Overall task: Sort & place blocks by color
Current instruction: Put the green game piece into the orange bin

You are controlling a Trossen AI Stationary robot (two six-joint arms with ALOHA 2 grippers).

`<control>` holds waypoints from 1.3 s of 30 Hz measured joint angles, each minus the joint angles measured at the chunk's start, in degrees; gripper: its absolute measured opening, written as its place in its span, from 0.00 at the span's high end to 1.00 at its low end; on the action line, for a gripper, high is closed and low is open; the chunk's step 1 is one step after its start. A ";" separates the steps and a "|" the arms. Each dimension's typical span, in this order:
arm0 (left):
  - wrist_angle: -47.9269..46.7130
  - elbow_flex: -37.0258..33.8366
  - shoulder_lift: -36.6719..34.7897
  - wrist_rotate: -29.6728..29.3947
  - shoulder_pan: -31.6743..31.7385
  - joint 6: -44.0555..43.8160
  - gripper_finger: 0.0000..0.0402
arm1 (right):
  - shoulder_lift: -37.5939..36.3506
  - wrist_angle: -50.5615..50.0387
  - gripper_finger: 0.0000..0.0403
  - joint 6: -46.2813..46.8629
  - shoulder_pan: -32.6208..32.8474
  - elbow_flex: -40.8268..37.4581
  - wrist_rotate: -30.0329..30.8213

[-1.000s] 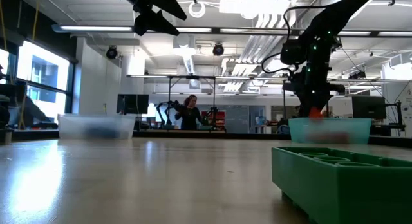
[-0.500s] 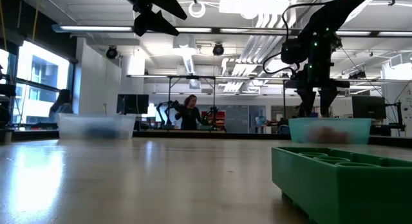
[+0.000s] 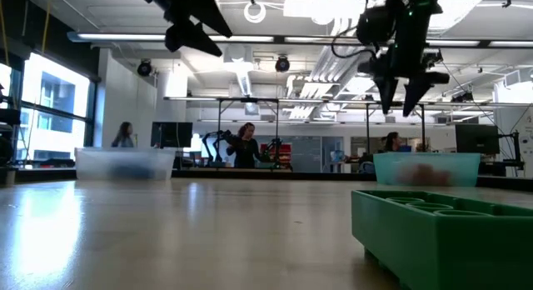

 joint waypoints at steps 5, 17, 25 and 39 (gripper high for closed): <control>-3.14 0.00 0.00 -0.46 0.00 1.77 0.37 | -2.45 0.03 0.47 10.33 8.69 0.00 -0.87; -3.79 0.00 0.00 0.02 0.00 3.60 0.37 | -2.89 5.89 0.47 26.99 31.46 0.00 -3.30; -9.20 0.00 -0.32 -0.03 0.00 1.88 0.37 | -2.89 15.29 0.47 33.74 42.79 0.00 -1.77; -23.59 0.04 -0.74 -2.67 -2.49 -10.75 0.37 | -2.87 37.58 0.47 27.76 54.56 0.00 2.98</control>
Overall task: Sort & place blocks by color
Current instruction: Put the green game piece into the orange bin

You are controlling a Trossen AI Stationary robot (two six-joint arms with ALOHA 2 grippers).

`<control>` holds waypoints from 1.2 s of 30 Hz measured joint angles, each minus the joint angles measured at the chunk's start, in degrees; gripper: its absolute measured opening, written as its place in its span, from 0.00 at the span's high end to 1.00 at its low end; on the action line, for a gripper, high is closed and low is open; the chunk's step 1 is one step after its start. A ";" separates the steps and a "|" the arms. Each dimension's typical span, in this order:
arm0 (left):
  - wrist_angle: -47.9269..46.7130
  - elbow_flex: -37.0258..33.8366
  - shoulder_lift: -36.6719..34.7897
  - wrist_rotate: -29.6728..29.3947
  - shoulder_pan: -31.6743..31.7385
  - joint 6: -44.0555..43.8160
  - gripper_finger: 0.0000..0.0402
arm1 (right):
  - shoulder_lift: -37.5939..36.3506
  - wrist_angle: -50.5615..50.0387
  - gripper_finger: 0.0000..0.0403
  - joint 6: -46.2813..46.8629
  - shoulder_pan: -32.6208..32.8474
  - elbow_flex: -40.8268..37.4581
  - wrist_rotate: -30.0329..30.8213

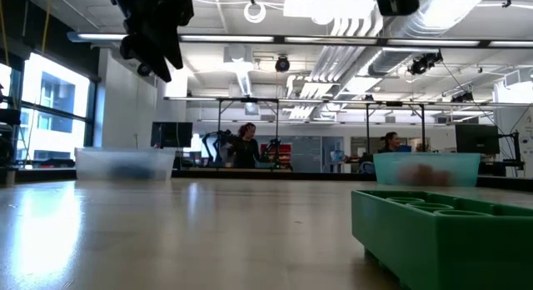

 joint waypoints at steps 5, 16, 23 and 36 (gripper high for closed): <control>-1.25 0.00 0.00 -0.34 -2.60 -4.32 0.37 | 0.02 8.37 0.47 -3.41 1.66 0.00 1.58; -5.52 0.00 -2.61 -0.34 -6.95 -8.33 0.37 | 1.00 23.21 0.47 -11.43 4.89 3.35 0.66; -6.33 -0.02 -7.60 -2.03 -6.87 -7.26 0.37 | 9.29 10.16 0.47 -15.42 6.82 18.34 1.15; -6.68 -0.04 -14.30 -2.20 -6.91 -1.43 0.37 | 29.06 -16.03 0.47 14.44 9.76 31.50 -6.91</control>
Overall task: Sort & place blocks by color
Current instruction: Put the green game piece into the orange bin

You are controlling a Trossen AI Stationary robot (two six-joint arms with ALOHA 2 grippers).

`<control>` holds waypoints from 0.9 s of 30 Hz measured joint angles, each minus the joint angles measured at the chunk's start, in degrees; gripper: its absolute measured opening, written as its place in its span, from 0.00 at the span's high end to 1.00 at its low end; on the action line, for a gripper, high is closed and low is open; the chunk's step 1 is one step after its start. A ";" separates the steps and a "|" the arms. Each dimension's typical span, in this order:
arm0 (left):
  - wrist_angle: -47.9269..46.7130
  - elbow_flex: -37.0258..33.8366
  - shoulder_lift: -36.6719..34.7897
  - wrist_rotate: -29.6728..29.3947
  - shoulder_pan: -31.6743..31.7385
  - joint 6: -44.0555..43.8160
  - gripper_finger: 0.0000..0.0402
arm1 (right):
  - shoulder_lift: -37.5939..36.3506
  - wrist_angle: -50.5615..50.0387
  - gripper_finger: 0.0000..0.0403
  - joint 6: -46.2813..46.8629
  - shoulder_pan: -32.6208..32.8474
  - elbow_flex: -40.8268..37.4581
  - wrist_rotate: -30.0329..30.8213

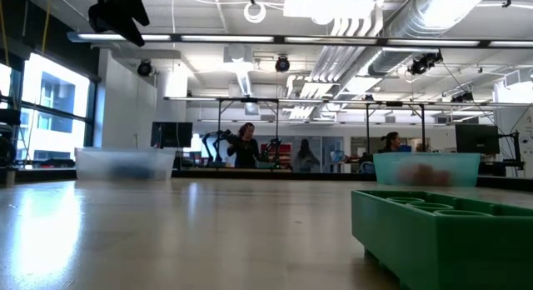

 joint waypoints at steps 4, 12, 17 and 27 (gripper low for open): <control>-0.01 0.00 -0.46 -0.27 0.02 2.04 0.37 | 3.96 0.10 0.47 6.66 1.32 0.02 -2.43; 0.01 0.00 -0.52 -2.42 0.02 4.96 0.37 | 8.82 -1.37 0.47 16.84 3.42 0.03 -2.86; 0.01 0.00 -0.52 -4.78 0.03 4.99 0.37 | 11.27 -2.53 0.49 22.32 4.80 0.02 -2.82; 0.01 0.00 -0.52 -5.64 0.04 4.97 0.37 | 14.86 -2.49 0.50 25.45 6.81 0.02 -2.58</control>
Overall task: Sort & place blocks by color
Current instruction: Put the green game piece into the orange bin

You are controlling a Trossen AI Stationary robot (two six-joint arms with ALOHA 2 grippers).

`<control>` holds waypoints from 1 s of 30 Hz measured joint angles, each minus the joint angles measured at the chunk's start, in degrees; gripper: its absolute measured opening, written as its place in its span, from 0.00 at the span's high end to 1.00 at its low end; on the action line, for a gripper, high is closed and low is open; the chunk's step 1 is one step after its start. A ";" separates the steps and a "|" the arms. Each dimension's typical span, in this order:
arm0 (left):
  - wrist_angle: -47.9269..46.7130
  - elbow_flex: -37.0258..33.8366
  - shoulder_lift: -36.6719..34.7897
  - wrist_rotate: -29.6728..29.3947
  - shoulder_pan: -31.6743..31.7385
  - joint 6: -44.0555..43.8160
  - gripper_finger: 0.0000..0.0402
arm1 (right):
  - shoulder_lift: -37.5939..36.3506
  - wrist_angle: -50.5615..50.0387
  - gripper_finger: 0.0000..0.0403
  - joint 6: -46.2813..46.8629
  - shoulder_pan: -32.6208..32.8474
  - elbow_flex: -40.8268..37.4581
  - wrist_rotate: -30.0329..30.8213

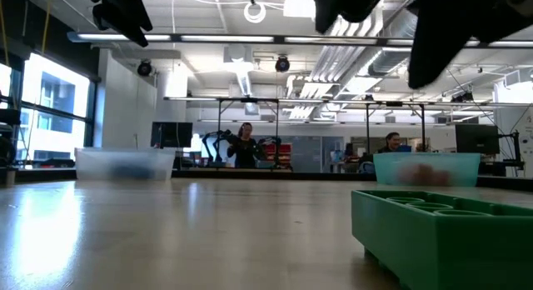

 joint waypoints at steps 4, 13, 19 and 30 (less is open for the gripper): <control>0.00 0.00 0.00 0.02 -0.02 -0.07 0.37 | 1.33 -0.63 0.50 0.83 0.47 -0.02 -0.50; 0.00 0.00 0.02 0.16 -0.02 -0.15 0.37 | 3.77 -1.68 0.40 3.99 1.25 -0.02 -1.85; 0.01 0.00 0.02 0.11 -0.02 -0.22 0.37 | 6.06 1.83 0.37 4.03 1.07 -0.07 -3.03; 0.02 0.00 0.04 0.07 -0.02 -0.22 0.37 | 7.48 2.15 0.37 5.64 1.05 -0.11 -1.92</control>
